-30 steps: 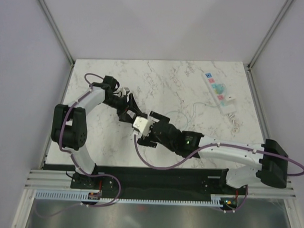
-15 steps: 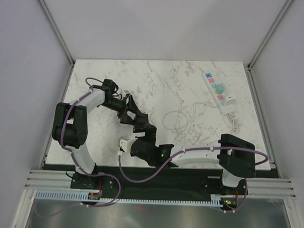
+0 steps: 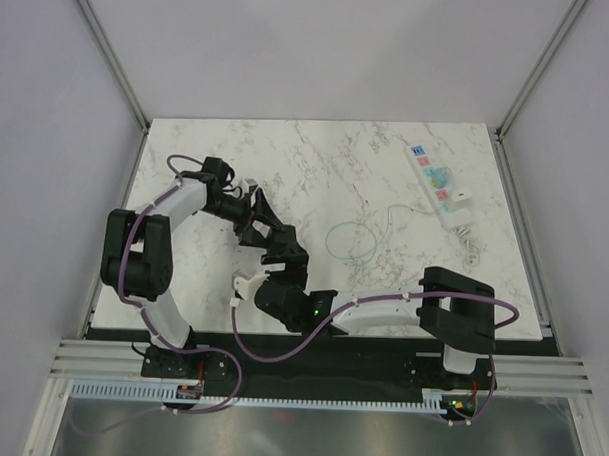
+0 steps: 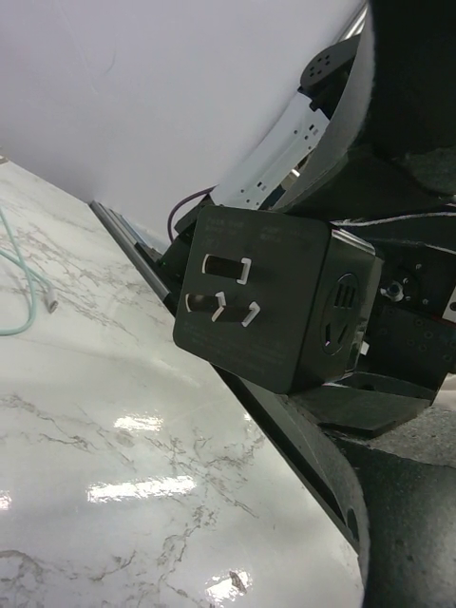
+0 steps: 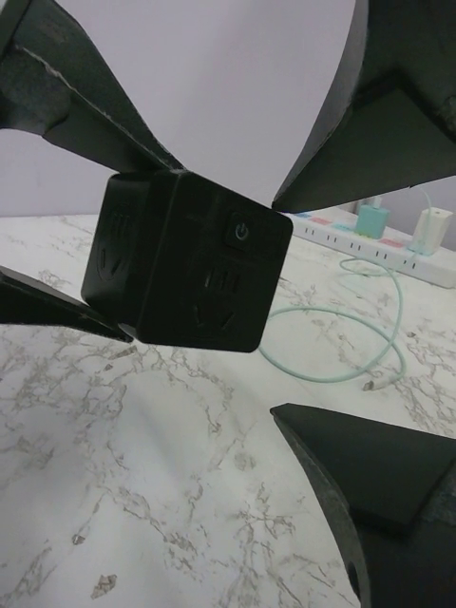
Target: Insert the plug
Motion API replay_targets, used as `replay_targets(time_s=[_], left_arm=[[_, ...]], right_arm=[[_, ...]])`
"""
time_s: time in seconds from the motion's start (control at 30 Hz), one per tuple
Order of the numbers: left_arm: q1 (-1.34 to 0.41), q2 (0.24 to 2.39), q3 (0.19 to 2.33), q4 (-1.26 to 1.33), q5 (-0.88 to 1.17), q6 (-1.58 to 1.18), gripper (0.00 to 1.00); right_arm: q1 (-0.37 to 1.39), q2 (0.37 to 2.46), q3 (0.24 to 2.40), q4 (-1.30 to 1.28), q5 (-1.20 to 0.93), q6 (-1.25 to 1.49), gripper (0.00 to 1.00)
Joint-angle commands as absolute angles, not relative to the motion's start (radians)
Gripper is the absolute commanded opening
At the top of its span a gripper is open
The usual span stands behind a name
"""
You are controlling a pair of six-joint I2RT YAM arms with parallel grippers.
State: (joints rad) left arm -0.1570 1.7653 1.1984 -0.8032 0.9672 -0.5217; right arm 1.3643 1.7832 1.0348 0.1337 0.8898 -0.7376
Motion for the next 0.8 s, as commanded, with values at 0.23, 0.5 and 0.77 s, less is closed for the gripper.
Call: replay_targets(time_s=[0.23, 0.5, 0.77], left_arm=[[-0.183, 1.75, 1.16, -0.842, 1.06, -0.555, 0.02], [-0.184, 1.755, 1.141, -0.819, 1.137, -0.638, 0.02], [-0.184, 1.752, 1.081, -0.793, 1.227, -0.686, 0.02]], right_arm=[[1.312, 1.674, 1.132, 0.06, 0.812, -0.602, 0.98], [1.212, 1.557, 1.285, -0.345, 0.397, -0.414, 0.98], [1.192, 1.644, 1.434, -0.514, 0.428, -0.433, 0.98]])
